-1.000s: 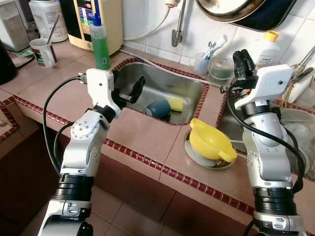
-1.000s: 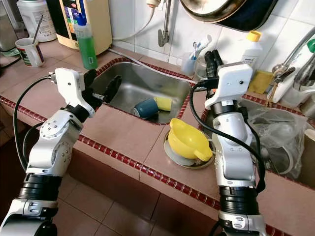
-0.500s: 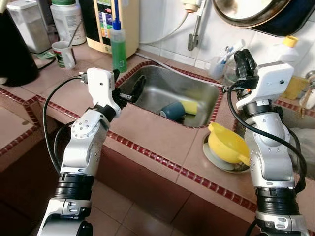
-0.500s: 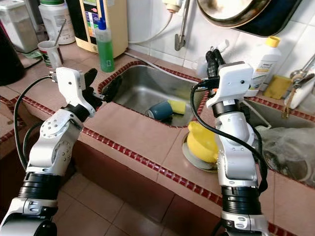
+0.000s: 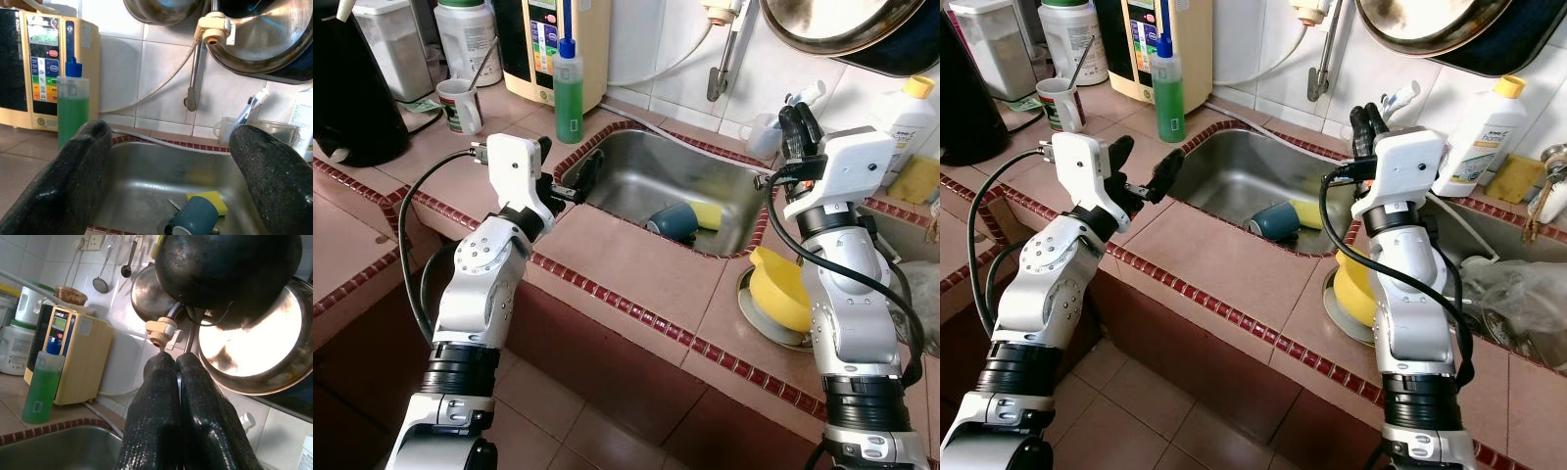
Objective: Kitchen organization
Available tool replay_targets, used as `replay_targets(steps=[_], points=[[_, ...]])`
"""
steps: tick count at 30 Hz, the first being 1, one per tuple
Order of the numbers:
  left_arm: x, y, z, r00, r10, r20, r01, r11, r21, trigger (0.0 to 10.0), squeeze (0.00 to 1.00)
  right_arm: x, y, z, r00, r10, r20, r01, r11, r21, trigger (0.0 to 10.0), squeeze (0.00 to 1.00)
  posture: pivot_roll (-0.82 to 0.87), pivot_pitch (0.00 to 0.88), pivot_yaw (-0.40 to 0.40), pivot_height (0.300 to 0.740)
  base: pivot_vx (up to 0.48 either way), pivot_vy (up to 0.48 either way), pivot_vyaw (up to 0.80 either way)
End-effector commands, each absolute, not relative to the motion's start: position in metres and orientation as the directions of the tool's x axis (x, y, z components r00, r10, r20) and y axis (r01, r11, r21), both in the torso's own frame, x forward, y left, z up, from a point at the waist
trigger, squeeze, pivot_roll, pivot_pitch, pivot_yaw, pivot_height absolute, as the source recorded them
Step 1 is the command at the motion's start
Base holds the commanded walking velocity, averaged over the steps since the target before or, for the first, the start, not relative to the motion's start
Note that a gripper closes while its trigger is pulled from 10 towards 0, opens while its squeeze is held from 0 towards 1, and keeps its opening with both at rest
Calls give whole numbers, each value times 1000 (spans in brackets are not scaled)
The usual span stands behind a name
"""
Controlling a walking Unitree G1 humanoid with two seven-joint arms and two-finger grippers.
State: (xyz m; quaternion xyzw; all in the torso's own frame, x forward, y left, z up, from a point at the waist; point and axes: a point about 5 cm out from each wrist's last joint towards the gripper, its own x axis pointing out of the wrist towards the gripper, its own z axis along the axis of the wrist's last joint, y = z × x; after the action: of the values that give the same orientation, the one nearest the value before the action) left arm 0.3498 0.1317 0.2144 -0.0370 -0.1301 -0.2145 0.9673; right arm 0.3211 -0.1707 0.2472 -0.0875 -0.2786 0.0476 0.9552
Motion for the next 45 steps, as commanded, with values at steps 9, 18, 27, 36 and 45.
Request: replay_targets(steps=[9, 18, 27, 36, 45], points=[[353, 130, 220, 866, -416, 275, 435, 901, -6, 10000, 0, 320, -170, 256, 822, 141, 552, -28, 978, -209, 10000, 0, 29, 0, -35, 740, 0, 287, 0], [353, 130, 221, 865, -419, 276, 437, 899, -7, 10000, 0, 320, -170, 256, 822, 140, 552, -25, 977, -211, 10000, 0, 28, 0, -34, 740, 0, 303, 0], [354, 130, 221, 865, -420, 274, 438, 899, -3, 10000, 0, 320, -169, 256, 821, 140, 553, -26, 978, -208, 10000, 0, 31, 0, -32, 740, 0, 357, 0], [354, 129, 221, 863, -423, 275, 441, 897, -3, 10000, 0, 320, -169, 256, 821, 137, 554, -24, 978, -207, 10000, 0, 31, 0, -31, 740, 0, 372, 0], [354, 127, 221, 860, -428, 277, 446, 895, -4, 10000, 0, 320, -169, 256, 821, 139, 554, -25, 978, -209, 10000, 0, 29, 0, -33, 740, 0, 372, 0]])
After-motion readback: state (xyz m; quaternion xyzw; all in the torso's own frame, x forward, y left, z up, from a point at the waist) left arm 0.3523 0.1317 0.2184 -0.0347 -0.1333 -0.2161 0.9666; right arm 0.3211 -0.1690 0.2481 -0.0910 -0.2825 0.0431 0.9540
